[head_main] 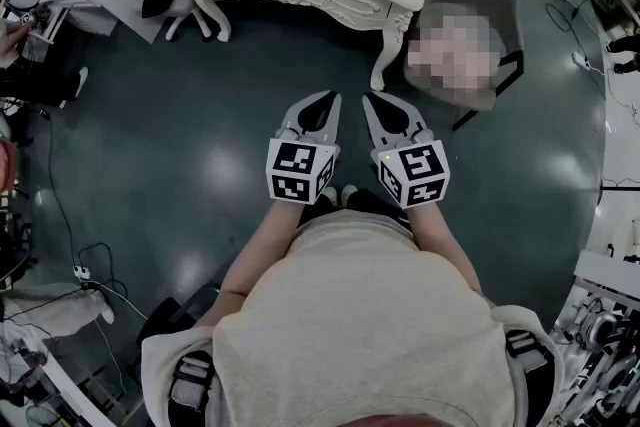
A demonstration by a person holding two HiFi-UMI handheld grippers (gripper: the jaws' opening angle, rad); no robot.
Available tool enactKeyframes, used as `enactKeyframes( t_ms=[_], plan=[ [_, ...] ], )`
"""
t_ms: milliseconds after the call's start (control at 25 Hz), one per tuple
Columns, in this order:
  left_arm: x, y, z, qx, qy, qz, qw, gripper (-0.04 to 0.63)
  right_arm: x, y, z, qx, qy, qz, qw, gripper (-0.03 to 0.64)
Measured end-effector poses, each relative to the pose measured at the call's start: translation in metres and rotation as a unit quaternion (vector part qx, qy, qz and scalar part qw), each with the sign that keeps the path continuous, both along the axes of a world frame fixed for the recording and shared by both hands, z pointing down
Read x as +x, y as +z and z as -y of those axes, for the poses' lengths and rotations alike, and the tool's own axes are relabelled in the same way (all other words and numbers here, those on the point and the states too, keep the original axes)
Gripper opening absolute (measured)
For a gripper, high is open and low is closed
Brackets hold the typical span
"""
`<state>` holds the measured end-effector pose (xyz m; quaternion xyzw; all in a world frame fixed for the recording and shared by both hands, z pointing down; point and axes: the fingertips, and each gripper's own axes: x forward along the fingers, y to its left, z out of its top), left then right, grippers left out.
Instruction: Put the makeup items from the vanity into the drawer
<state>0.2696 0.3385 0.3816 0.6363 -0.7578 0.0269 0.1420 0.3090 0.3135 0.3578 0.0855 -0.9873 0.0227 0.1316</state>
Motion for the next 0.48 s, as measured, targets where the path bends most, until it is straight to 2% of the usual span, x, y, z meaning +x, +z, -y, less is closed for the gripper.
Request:
enactKeyframes(
  t_ms=[320,480],
  plan=[
    [0.005,0.011,0.001,-0.037,-0.002,0.003,0.9993,0.009,0.007,0.001,0.000,0.006,-0.010,-0.004,1.000,0.008],
    [0.008,0.010,0.004,-0.032,-0.004,-0.001,0.9995,0.009,0.008,-0.001,0.005,0.004,-0.010,0.000,1.000,0.008]
  ],
)
